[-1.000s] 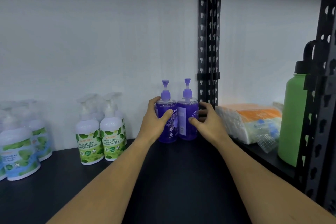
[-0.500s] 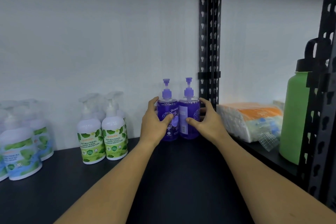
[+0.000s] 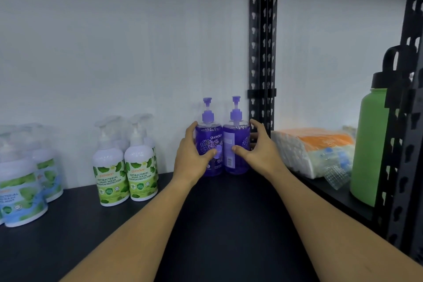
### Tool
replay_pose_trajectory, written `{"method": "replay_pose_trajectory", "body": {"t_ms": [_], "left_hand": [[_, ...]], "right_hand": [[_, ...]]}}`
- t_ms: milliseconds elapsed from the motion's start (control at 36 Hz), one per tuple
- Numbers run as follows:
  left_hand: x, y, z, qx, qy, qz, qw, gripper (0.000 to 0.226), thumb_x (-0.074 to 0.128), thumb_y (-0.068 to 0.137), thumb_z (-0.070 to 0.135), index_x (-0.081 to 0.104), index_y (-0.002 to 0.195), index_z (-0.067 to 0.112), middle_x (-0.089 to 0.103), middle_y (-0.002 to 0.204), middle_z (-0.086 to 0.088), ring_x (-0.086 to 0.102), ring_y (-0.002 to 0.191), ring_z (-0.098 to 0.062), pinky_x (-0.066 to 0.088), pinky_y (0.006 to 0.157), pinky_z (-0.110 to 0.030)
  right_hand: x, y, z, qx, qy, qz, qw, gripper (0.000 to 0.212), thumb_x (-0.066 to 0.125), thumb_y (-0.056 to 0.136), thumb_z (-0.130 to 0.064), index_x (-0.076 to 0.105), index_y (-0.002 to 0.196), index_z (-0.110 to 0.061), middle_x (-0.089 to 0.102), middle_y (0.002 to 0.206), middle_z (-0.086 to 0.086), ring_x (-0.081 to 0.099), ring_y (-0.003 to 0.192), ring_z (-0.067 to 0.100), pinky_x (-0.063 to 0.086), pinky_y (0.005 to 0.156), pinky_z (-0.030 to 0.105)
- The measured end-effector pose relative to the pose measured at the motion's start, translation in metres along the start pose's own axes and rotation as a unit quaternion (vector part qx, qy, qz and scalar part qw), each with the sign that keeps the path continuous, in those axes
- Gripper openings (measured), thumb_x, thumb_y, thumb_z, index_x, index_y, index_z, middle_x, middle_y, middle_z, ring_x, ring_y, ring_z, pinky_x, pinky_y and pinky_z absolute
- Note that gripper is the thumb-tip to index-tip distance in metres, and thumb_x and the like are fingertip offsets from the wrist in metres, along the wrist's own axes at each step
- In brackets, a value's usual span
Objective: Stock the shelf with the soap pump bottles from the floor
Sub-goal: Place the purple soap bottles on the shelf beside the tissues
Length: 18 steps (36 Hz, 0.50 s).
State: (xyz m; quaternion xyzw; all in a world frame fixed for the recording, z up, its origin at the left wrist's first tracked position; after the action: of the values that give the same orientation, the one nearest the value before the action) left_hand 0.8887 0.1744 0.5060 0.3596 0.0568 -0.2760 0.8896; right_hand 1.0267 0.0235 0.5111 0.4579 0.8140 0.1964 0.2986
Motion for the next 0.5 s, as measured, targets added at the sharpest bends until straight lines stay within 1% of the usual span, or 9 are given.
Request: {"method": "replay_pose_trajectory", "body": {"t_ms": [56,83,139,167,250,333,389,444,500], "left_hand": [[0.001,0.000,-0.001,0.000,-0.009,-0.010,1.000,0.085,0.079,0.084,0.020,0.027,0.150,0.034,0.054,0.128,0.007,0.056,0.110,-0.008,0.055,0.081,-0.022],[0.001,0.000,-0.001,0.000,-0.012,-0.012,1.000,0.085,0.079,0.084,0.020,0.026,0.150,0.034,0.054,0.129,0.007,0.057,0.110,-0.008,0.056,0.083,-0.023],[0.003,0.000,-0.001,-0.001,-0.012,-0.004,1.000,0.089,0.080,0.082,0.026,0.024,0.150,0.039,0.053,0.134,0.003,0.057,0.116,-0.012,0.057,0.092,-0.037],[0.005,0.000,0.000,-0.003,-0.010,-0.001,1.000,0.092,0.081,0.080,0.031,0.022,0.149,0.041,0.051,0.136,0.002,0.056,0.118,-0.014,0.056,0.095,-0.041],[0.010,0.000,0.008,0.002,0.031,0.019,0.999,0.094,0.082,0.078,0.034,0.020,0.149,0.040,0.045,0.132,-0.002,0.054,0.116,-0.017,0.054,0.094,-0.041],[0.012,0.003,0.011,0.009,0.056,0.035,0.998,0.086,0.081,0.080,0.033,0.024,0.144,0.039,0.048,0.128,-0.005,0.056,0.114,-0.024,0.056,0.091,-0.048],[0.011,0.005,0.010,0.010,0.047,0.031,0.998,0.084,0.081,0.079,0.031,0.026,0.142,0.039,0.050,0.128,-0.004,0.057,0.114,-0.023,0.056,0.091,-0.048],[0.009,0.007,0.007,0.011,0.024,0.022,0.999,0.083,0.083,0.078,0.030,0.028,0.140,0.040,0.051,0.129,-0.001,0.058,0.114,-0.020,0.057,0.091,-0.047],[0.007,0.007,0.005,0.011,-0.002,0.007,1.000,0.083,0.083,0.077,0.028,0.030,0.139,0.040,0.053,0.132,0.001,0.058,0.115,-0.017,0.057,0.092,-0.047]], "right_hand": [[0.000,0.001,0.000,0.000,-0.001,0.001,1.000,0.091,0.083,0.081,-0.029,0.027,0.152,-0.028,0.054,0.122,-0.008,0.056,0.112,0.011,0.052,0.088,0.028],[0.000,0.001,-0.001,0.000,-0.002,0.001,1.000,0.090,0.083,0.081,-0.029,0.027,0.152,-0.028,0.054,0.123,-0.007,0.055,0.112,0.011,0.052,0.088,0.028],[0.000,0.000,-0.002,-0.003,-0.003,-0.001,1.000,0.090,0.082,0.081,-0.028,0.028,0.152,-0.027,0.055,0.126,-0.005,0.055,0.110,0.009,0.050,0.086,0.025],[0.000,0.000,-0.003,-0.004,-0.003,-0.002,1.000,0.090,0.082,0.082,-0.027,0.028,0.153,-0.026,0.056,0.127,-0.005,0.054,0.109,0.008,0.049,0.084,0.023],[0.001,0.000,-0.005,-0.009,-0.001,-0.004,1.000,0.089,0.082,0.082,-0.026,0.028,0.153,-0.025,0.057,0.133,-0.002,0.053,0.110,0.007,0.048,0.083,0.019],[0.001,-0.001,-0.006,-0.012,-0.002,-0.008,1.000,0.089,0.082,0.082,-0.026,0.028,0.153,-0.025,0.056,0.136,-0.001,0.052,0.112,0.006,0.046,0.082,0.017],[0.001,-0.001,-0.006,-0.014,0.001,-0.012,1.000,0.088,0.082,0.083,-0.025,0.028,0.153,-0.026,0.056,0.136,-0.001,0.052,0.113,0.006,0.048,0.084,0.019],[0.001,-0.002,-0.007,-0.013,0.002,-0.016,1.000,0.089,0.081,0.083,-0.025,0.027,0.153,-0.026,0.056,0.137,-0.001,0.052,0.116,0.007,0.049,0.089,0.024],[0.002,-0.001,-0.007,-0.013,0.001,-0.020,1.000,0.089,0.081,0.083,-0.024,0.026,0.154,-0.026,0.055,0.138,-0.001,0.052,0.117,0.007,0.049,0.089,0.025]]}}
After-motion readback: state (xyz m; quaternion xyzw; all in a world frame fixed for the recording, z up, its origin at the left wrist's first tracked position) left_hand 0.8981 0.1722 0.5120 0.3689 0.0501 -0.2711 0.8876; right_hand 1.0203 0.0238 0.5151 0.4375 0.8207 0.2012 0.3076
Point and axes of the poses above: each hand's wrist, its own y-axis towards the middle knuckle, its own x-axis out of the palm, z = x × y, the point moved 7 cm from there along y, towards the middle knuckle
